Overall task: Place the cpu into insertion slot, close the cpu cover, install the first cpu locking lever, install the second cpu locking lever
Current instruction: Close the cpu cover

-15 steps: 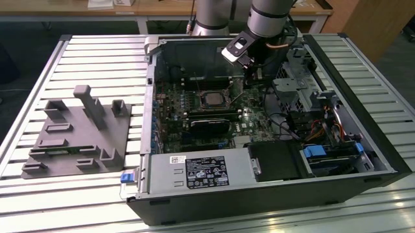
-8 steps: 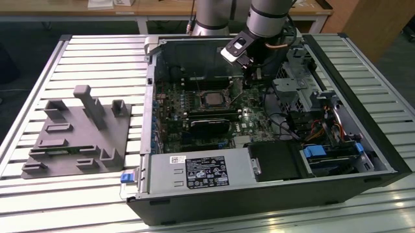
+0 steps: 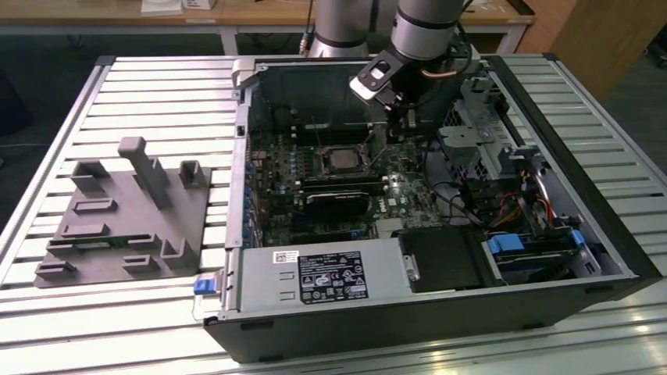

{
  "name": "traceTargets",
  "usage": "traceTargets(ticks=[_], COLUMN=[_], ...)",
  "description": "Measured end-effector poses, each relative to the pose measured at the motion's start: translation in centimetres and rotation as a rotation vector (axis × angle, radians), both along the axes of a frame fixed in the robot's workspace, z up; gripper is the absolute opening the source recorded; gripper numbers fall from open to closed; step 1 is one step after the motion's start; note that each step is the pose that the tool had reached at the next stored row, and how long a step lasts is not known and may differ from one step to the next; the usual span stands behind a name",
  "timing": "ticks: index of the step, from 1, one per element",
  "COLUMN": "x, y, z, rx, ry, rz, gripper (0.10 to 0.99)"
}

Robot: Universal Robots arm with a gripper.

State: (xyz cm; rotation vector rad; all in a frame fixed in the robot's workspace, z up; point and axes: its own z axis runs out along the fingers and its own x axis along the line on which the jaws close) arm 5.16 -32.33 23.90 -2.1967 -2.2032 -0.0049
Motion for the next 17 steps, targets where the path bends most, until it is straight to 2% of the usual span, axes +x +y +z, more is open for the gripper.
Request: traceTargets(ticks=[17], x=[-2.23], y=[0.0], z=[0.0], rx=[0.001], ry=[-0.0113], rz=[0.0], gripper=[0.106])
